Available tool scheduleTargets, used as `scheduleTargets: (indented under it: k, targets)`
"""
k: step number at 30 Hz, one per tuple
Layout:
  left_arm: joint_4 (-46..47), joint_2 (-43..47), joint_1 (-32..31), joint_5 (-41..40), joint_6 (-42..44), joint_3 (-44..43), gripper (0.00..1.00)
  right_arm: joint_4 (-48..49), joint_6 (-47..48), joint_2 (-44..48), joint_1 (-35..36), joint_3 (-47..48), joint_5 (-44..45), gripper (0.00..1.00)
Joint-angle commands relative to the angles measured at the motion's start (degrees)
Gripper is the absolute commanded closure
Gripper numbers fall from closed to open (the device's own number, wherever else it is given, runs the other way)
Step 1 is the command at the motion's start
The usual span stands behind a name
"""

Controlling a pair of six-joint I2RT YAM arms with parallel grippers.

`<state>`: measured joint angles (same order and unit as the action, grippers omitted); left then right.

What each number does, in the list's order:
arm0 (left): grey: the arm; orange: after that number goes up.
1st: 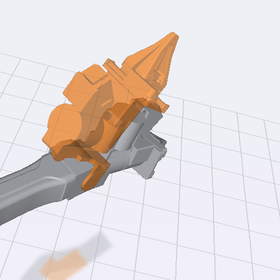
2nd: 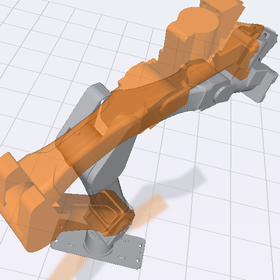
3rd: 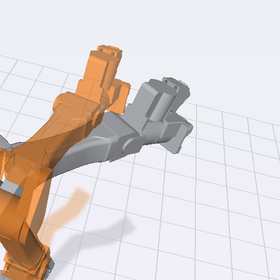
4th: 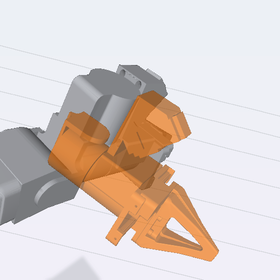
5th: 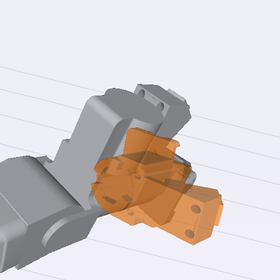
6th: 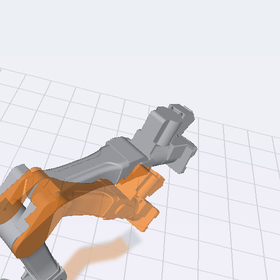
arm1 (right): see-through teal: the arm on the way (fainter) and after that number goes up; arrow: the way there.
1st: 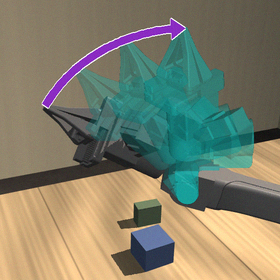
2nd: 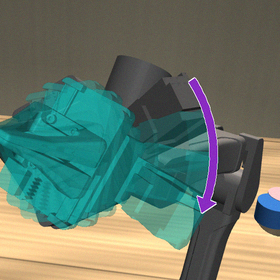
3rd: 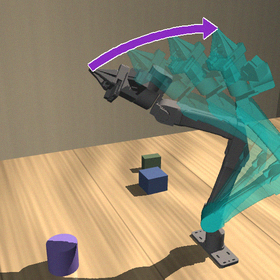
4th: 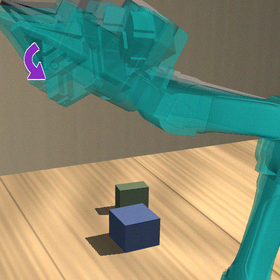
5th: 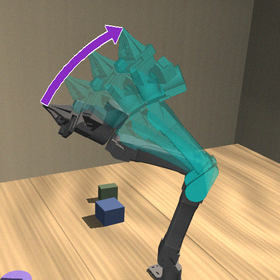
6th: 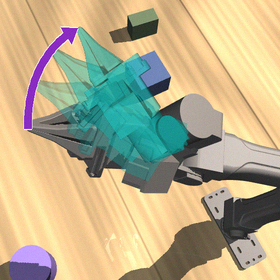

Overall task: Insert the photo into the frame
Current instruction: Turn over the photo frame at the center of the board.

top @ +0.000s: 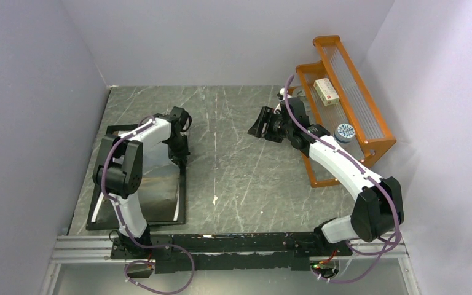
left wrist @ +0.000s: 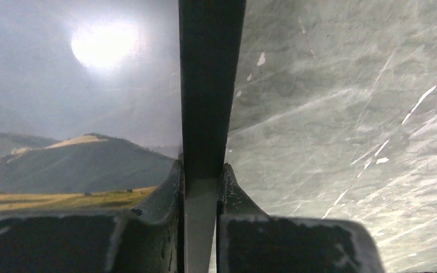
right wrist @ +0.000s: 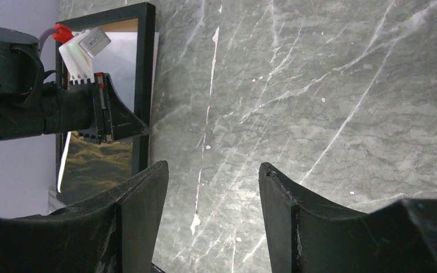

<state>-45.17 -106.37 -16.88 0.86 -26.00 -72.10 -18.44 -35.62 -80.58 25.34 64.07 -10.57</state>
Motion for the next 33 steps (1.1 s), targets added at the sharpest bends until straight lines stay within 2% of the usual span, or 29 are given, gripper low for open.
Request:
scheduleTargets:
  k: [1,12,18,25,29,33]
  targets:
    - [-6.3,1.8,0.1,1.7,-0.8,-5.3,0.97,1.4,-1.4,2.5,0.2,0.2,0.9,0.37]
    - [-16.1,8.2,0.1,4.4,3.6,-14.7,0.98,2.0,-5.6,1.8,0.2,1.7,-2.8,0.36]
    - [-20.6,11.7,0.1,-1.7,3.3,-19.6,0.97,2.9,-6.8,1.3,0.3,1.9,-6.2,0.34]
    - [-26.1,15.7,0.2,-17.1,2.2,-21.8,0.97,4.3,-8.5,1.2,0.2,1.8,-9.0,0.31]
    - [-28.3,17.6,0.2,-17.7,4.0,-23.4,0.97,3.9,-8.7,0.8,0.3,2.4,-9.7,0.31]
    - [-27.3,20.0,0.2,-13.5,4.8,-25.5,0.97,3.7,-8.7,0.8,0.3,2.3,-10.1,0.3]
